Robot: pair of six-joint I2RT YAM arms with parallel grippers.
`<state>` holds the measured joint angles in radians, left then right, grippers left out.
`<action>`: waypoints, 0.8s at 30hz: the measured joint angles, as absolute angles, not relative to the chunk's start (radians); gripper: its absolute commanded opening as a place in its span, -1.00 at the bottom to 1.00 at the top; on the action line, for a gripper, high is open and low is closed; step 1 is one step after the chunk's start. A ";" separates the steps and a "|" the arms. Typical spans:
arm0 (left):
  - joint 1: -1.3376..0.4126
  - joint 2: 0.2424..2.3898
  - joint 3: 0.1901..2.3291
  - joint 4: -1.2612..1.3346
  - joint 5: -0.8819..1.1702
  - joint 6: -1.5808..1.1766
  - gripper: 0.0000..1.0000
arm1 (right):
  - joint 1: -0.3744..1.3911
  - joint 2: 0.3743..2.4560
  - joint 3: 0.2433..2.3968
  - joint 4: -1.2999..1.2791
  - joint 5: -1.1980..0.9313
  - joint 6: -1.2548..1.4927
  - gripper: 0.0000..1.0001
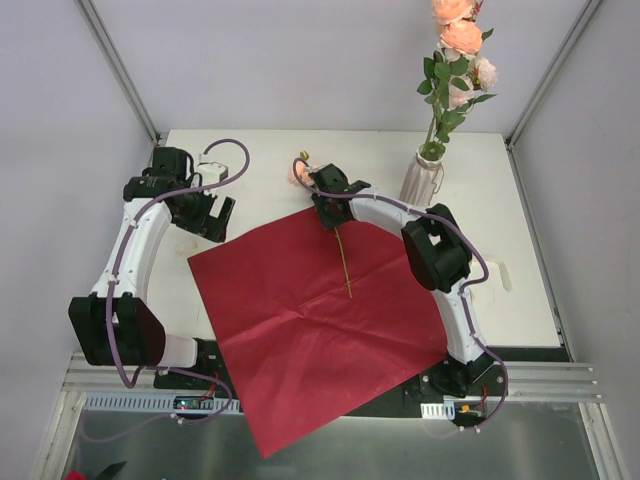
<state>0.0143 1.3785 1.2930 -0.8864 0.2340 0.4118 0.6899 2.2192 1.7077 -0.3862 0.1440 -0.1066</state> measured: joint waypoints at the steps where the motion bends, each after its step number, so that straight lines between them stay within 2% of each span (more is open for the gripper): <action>1: 0.014 1.375 1.293 -0.887 0.234 0.412 0.98 | 0.690 2.219 1.707 -0.387 0.144 -0.107 -0.59; 6: 0.014 1.357 1.293 -0.887 0.234 0.413 0.98 | 0.692 2.219 1.708 -0.387 0.153 -0.094 -0.98; 15: 0.014 1.339 1.281 -0.887 0.226 0.422 0.98 | 0.695 2.181 1.708 -0.395 0.154 -0.086 -0.98; 19: 0.014 1.339 1.281 -0.886 0.225 0.427 0.98 | 0.694 2.057 1.738 -0.412 0.153 -0.121 -0.98; 24: 0.014 1.338 1.281 -0.886 0.226 0.427 0.98 | 0.682 1.838 1.879 -0.354 0.143 -0.200 -0.98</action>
